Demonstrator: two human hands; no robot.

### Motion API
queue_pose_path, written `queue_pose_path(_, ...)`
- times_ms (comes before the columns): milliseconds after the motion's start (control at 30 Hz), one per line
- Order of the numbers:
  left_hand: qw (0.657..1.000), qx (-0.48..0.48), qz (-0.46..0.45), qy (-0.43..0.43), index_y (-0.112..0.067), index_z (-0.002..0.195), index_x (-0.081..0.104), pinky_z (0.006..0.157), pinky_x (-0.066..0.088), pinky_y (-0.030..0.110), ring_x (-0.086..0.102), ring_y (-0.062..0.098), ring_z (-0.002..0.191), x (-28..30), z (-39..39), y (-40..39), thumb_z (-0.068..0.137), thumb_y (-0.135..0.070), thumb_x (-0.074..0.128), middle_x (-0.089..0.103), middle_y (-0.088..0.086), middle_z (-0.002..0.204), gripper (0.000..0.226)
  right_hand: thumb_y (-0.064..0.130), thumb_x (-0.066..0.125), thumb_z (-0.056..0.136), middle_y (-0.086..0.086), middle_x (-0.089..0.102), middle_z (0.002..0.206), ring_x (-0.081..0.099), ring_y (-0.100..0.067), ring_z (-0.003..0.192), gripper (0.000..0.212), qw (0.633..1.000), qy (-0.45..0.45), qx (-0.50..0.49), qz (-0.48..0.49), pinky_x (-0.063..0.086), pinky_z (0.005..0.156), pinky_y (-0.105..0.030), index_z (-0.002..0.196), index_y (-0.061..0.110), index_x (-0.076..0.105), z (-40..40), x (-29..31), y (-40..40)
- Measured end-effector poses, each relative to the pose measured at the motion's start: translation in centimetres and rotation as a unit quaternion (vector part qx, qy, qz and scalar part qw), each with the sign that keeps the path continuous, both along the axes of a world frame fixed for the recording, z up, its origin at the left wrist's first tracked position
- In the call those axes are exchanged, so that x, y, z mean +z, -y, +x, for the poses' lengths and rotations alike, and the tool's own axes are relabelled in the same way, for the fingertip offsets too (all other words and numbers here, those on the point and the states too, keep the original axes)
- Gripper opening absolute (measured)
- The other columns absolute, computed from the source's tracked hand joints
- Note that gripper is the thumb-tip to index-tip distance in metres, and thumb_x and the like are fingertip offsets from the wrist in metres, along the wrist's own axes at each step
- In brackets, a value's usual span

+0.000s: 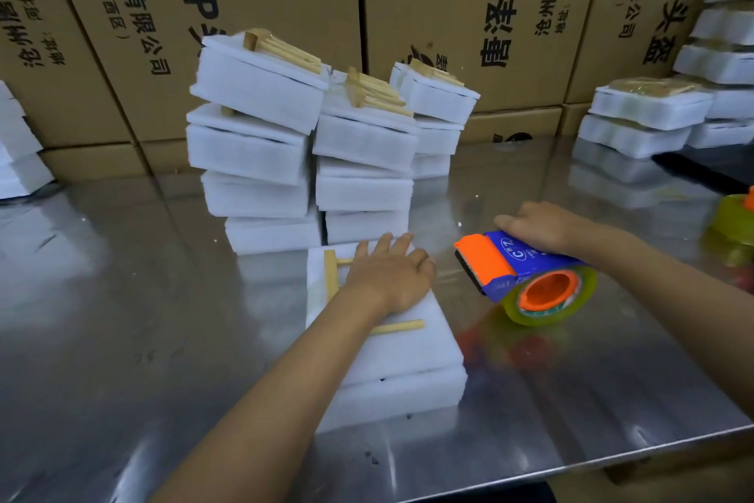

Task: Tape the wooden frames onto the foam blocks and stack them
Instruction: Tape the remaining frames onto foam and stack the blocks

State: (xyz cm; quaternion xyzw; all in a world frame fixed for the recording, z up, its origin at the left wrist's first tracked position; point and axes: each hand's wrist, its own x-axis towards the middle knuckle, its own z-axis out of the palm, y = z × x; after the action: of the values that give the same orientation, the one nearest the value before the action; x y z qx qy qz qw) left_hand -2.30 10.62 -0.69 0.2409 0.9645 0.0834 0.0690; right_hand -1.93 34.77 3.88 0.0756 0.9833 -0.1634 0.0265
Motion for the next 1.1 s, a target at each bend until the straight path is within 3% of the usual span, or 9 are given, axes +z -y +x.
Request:
queue_pose_path(100,1.0,0.001,-0.007,0.003,-0.035,0.149,0.036,0.12,-0.007,0.05,-0.004,0.018,0.153,0.2,0.1,-0.1,0.103,-0.044,0.011,0.002,-0.007,0.167,0.053,0.052,0.036,0.098,-0.006,0.06,0.081,0.058,-0.019,0.074,0.046,1.0,0.01,0.015,-0.006,0.034,0.059,-0.031,0.079,0.017,0.06,-0.1,-0.1,-0.5)
queue_pose_path(300,1.0,-0.02,-0.008,0.016,-0.035,0.138,0.044,0.121,-0.007,0.052,-0.004,0.017,0.153,0.3,0.1,0.4,0.104,-0.044,0.016,0.004,-0.007,0.167,0.045,0.058,0.036,0.098,-0.001,0.05,0.095,0.051,-0.015,0.082,0.044,0.998,0.016,-0.058,0.035,0.034,0.065,-0.032,0.092,0.018,0.052,0.7,0.0,-3.9)
queue_pose_path(400,0.999,-0.036,-0.014,0.018,-0.034,0.134,0.045,0.121,-0.007,0.052,-0.005,0.014,0.153,0.3,0.2,0.6,0.104,-0.043,0.018,0.004,-0.008,0.167,0.042,0.057,0.037,0.098,-0.008,0.056,0.102,0.051,-0.014,0.078,0.043,0.996,0.02,-0.078,0.046,0.036,0.068,-0.033,0.081,0.021,0.053,1.6,-0.1,-6.0)
queue_pose_path(633,0.999,-0.043,-0.023,0.004,-0.039,0.121,0.047,0.121,-0.003,0.051,0.001,0.011,0.152,0.2,0.8,2.2,0.103,-0.043,0.02,0.007,-0.011,0.165,0.032,0.055,0.038,0.097,0.0,0.049,0.08,0.048,-0.01,0.072,0.04,0.996,0.005,-0.055,0.074,0.033,0.058,-0.03,0.076,0.022,0.049,1.9,-0.1,-3.9)
queue_pose_path(867,0.997,-0.034,-0.055,-0.039,-0.028,0.128,0.055,0.12,0.007,0.053,0.01,0.02,0.152,2.0,1.2,2.6,0.105,-0.041,0.026,0.016,-0.001,0.166,0.039,0.055,0.036,0.095,0.002,0.051,0.075,0.049,-0.012,0.068,0.044,0.994,-0.046,-0.041,0.095,0.029,0.054,-0.029,0.073,0.021,0.05,2.2,-0.9,-2.7)
queue_pose_path(900,0.996,-0.047,-0.037,-0.064,-0.023,0.123,0.06,0.119,0.012,0.049,0.021,0.022,0.149,2.5,1.3,1.8,0.105,-0.036,0.03,0.029,0.003,0.161,0.037,0.055,0.036,0.095,0.001,0.052,0.075,0.05,-0.013,0.069,0.044,0.993,-0.05,-0.04,0.094,0.029,0.054,-0.029,0.073,0.02,0.051,2.3,-0.9,-2.7)
queue_pose_path(967,0.996,-0.061,0.031,-0.059,-0.014,0.109,0.066,0.108,0.033,0.039,0.051,0.027,0.127,3.5,1.9,-0.2,0.103,-0.029,0.037,0.061,0.007,0.132,0.034,0.055,0.035,0.095,0.0,0.055,0.076,0.052,-0.014,0.07,0.045,0.993,-0.052,-0.037,0.097,0.03,0.054,-0.029,0.074,0.019,0.053,2.3,-0.9,-2.5)
queue_pose_path(1033,0.996,-0.056,0.065,0.026,-0.009,0.098,0.068,0.088,0.049,0.035,0.064,0.028,0.101,4.2,2.5,-2.2,0.1,-0.026,0.04,0.072,0.008,0.105,0.033,0.054,0.034,0.096,-0.002,0.057,0.075,0.053,-0.016,0.069,0.047,0.992,-0.054,-0.033,0.107,0.031,0.055,-0.03,0.074,0.018,0.056,2.5,-1.0,-2.3)
queue_pose_path(1100,0.992,-0.052,0.082,0.082,-0.006,0.093,0.069,0.08,0.054,0.034,0.07,0.026,0.083,4.1,2.7,-3.4,0.096,-0.025,0.044,0.075,0.008,0.09,0.031,0.052,0.034,0.097,-0.003,0.058,0.073,0.055,-0.017,0.069,0.048,0.991,-0.061,-0.027,0.112,0.032,0.056,-0.03,0.073,0.017,0.057,2.7,-0.9,-1.9)
